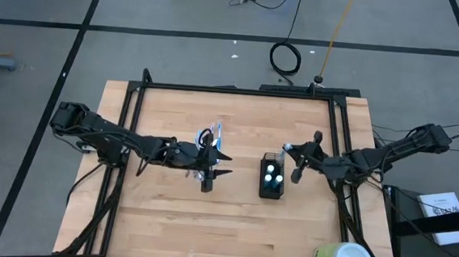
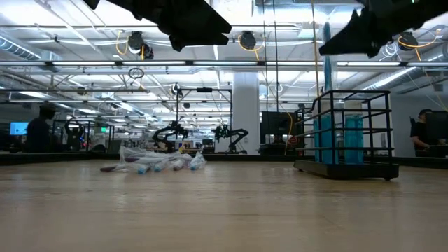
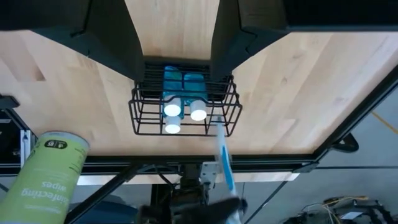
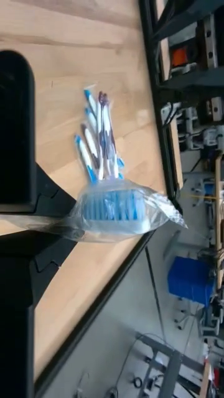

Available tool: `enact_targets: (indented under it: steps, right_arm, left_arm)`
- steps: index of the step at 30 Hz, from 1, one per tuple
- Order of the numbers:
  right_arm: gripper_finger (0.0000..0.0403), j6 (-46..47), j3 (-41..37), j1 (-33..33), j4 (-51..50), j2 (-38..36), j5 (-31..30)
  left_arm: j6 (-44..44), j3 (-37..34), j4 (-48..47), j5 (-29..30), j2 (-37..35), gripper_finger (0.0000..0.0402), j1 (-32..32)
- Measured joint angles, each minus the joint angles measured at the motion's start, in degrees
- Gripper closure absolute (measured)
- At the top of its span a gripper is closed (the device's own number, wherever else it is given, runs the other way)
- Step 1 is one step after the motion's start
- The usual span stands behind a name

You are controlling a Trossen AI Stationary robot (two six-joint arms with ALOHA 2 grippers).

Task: Pick & Place toothbrushing station
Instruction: Put the blue toothbrush into the black organizer

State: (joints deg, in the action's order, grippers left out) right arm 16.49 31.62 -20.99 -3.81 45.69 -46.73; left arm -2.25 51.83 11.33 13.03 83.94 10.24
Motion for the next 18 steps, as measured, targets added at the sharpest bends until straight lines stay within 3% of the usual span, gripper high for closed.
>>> enact_targets:
  steps: [9,18]
  right_arm:
    - [0.0387,0.4,-12.1,0.0,17.6,0.0,3.3]
    - [0.0381,0.9,-14.5,0.0,19.7,-0.2,3.5]
  left_arm:
    - [-0.2,0.0,0.0,0.0,0.0,0.021,0.0]
    - [-0.2,0.0,0.1,0.1,0.0,0.0211,0.0]
